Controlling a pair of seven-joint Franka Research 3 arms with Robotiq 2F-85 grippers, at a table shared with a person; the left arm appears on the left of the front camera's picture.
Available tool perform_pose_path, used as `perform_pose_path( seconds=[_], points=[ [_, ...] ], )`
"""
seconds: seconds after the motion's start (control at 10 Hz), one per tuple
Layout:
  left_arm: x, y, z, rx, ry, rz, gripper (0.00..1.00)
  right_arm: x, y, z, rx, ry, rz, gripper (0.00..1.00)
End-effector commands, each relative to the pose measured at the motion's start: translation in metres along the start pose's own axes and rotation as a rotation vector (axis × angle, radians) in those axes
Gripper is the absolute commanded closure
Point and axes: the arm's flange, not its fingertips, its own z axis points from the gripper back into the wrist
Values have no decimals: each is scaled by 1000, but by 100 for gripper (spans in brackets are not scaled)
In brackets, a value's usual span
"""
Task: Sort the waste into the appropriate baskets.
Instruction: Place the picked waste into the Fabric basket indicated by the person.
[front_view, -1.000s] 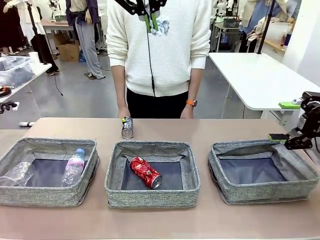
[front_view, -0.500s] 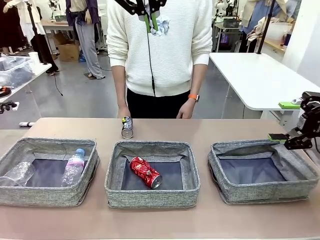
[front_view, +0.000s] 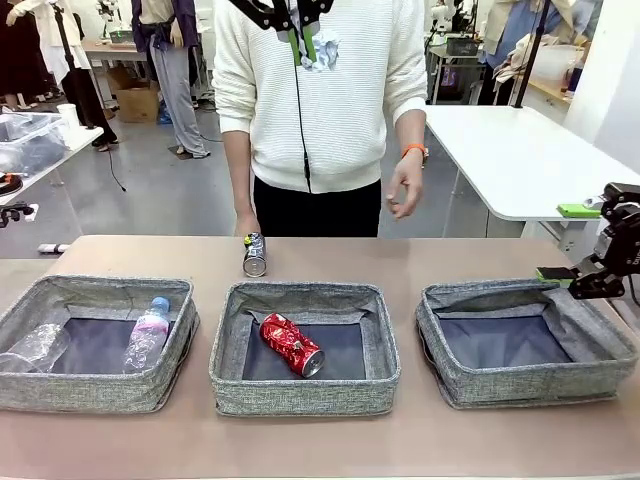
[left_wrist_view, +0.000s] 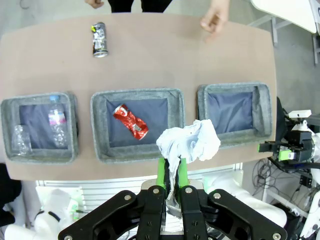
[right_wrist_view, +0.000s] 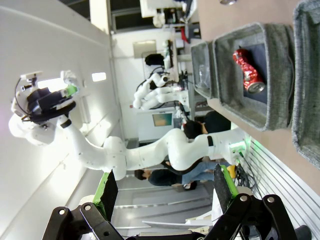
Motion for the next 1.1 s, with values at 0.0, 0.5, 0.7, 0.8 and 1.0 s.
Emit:
perform_pose_path(
  seconds=[0.0, 0.5, 0.7, 0.8, 1.0],
  points=[
    [-3, 1, 3, 3, -4, -1, 92, 0, 2, -1, 15, 3, 9, 0],
    [-3, 1, 3, 3, -4, -1, 92, 0, 2, -1, 15, 3, 9, 0],
    [-3, 1, 3, 3, -4, -1, 92, 0, 2, -1, 15, 3, 9, 0],
    [-3, 1, 3, 3, -4, -1, 92, 0, 2, -1, 15, 3, 9, 0],
    [0, 0, 0, 0, 0, 0, 92, 0, 0, 0, 0, 0, 0, 0]
  ],
)
